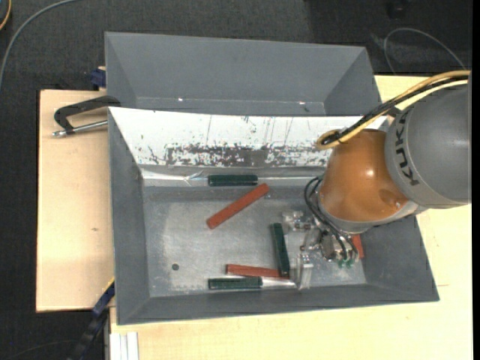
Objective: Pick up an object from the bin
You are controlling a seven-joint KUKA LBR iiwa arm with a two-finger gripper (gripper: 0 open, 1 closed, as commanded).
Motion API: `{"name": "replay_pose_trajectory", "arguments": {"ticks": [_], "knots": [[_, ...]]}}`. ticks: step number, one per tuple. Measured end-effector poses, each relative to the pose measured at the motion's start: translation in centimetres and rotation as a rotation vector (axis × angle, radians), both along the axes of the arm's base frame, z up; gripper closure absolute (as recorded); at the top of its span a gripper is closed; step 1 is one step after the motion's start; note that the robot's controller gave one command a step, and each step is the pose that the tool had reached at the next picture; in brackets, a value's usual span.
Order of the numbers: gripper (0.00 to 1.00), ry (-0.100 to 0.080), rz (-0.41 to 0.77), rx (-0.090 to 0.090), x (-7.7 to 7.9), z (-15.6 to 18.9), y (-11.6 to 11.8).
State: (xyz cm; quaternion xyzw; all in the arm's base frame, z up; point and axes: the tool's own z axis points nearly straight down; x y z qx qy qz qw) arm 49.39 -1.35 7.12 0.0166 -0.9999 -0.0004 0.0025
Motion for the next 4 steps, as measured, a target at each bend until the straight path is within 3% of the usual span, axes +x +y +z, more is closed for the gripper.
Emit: {"name": "replay_pose_trajectory", "arguments": {"ticks": [1, 2, 3, 4], "knots": [[0.00, -0.012, 0.051, -0.001, 10.1, 0.0, -2.4], [0.00, -0.006, 0.818, 0.003, 5.3, 0.2, 4.3], [1.00, -0.006, 0.816, 0.003, 5.3, 0.2, 4.3], [1.00, -0.011, 1.225, 0.001, 5.3, 15.0, -6.0]]}}
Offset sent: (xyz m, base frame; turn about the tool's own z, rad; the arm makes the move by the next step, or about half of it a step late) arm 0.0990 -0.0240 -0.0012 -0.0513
